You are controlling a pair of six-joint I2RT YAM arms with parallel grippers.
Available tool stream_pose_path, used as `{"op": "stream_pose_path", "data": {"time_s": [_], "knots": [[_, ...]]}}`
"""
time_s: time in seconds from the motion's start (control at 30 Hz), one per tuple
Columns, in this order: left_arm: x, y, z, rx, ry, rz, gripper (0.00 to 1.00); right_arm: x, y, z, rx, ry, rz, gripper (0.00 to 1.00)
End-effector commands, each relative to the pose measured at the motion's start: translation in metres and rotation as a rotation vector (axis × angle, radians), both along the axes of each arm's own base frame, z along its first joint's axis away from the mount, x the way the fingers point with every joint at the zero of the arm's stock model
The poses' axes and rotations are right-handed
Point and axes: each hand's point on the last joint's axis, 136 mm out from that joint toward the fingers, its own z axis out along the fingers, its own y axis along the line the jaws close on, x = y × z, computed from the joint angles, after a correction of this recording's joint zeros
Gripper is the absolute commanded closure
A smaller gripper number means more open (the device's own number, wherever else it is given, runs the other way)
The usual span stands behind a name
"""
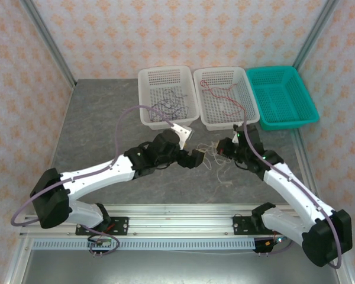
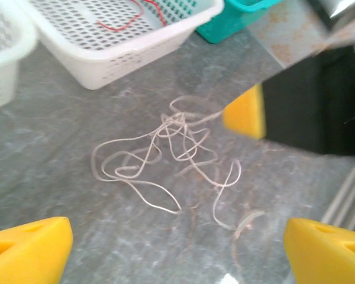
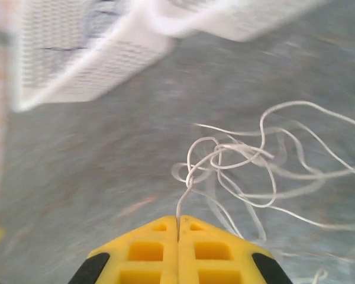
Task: Untangle the cables
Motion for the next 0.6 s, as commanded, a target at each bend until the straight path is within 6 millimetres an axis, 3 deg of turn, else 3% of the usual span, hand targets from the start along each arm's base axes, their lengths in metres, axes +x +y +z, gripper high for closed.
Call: {"op": "stream_pose_path", "data": {"time_s": [0.0, 0.1, 0.23, 0.5, 0.57], "knots": [[0.003, 0.019, 0.026, 0.023, -0.159, 0.027, 0.05, -0.025, 0.035, 0.054, 0.094, -0.061, 0.271, 1.00], [-0.005, 0.017, 0.045, -0.034, -0.226, -0.032, 0.03, -0.028, 0.045, 0.081, 0.124, -0.095, 0.333, 1.00], [-0.013, 0.005, 0.063, -0.096, -0.278, -0.111, 0.01, -0.031, 0.062, 0.103, 0.194, -0.127, 0.411, 1.00], [0.017, -0.003, 0.070, 0.019, -0.401, -0.074, 0.00, -0.059, 0.092, 0.120, 0.228, -0.134, 0.582, 1.00], [0.023, -0.007, 0.062, 0.058, -0.405, -0.075, 0.08, -0.059, 0.091, 0.127, 0.237, -0.152, 0.570, 1.00]]}}
